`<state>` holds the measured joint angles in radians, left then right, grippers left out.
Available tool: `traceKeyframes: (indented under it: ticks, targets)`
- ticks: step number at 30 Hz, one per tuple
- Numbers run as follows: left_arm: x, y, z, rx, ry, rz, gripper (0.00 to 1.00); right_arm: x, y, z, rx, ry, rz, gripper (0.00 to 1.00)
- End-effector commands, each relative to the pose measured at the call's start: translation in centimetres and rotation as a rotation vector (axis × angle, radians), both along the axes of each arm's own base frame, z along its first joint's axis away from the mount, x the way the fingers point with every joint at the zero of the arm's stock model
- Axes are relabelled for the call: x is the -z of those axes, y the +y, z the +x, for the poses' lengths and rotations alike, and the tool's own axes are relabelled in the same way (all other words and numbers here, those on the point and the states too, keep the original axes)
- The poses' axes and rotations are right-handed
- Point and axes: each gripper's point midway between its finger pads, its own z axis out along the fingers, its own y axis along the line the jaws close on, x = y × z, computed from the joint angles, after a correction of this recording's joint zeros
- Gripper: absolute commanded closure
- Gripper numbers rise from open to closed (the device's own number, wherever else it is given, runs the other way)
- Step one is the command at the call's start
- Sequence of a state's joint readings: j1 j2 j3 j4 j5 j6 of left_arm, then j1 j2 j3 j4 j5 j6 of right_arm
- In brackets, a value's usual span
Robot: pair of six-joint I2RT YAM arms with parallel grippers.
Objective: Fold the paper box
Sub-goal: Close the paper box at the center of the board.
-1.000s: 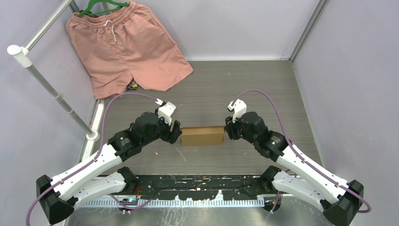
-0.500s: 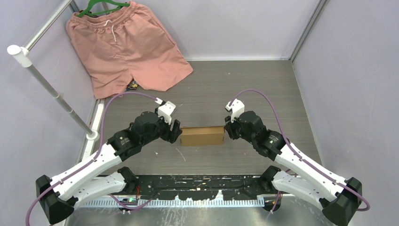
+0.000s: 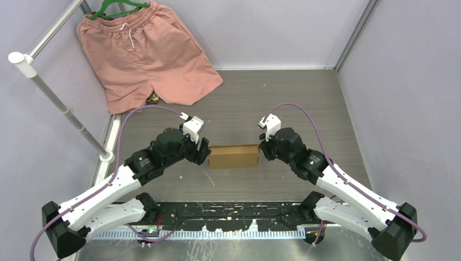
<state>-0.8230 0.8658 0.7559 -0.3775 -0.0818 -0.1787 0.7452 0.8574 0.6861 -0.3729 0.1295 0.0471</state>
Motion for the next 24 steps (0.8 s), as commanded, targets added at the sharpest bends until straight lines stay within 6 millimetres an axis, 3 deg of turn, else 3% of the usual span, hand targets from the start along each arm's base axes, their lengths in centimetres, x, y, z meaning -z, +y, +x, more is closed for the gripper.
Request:
traceKeyframes:
  ticks: [1,24]
  targets:
    - [-3.18,-1.08,0.61,0.014,-0.06,-0.071,0.34,-1.81,0.71,0.78,-0.009,-0.062,0.032,0.79]
    - [-2.85,-1.12,0.61,0.01,-0.048,-0.068,0.34,-1.67,0.56,1.09,-0.003,-0.071,0.014,0.85]
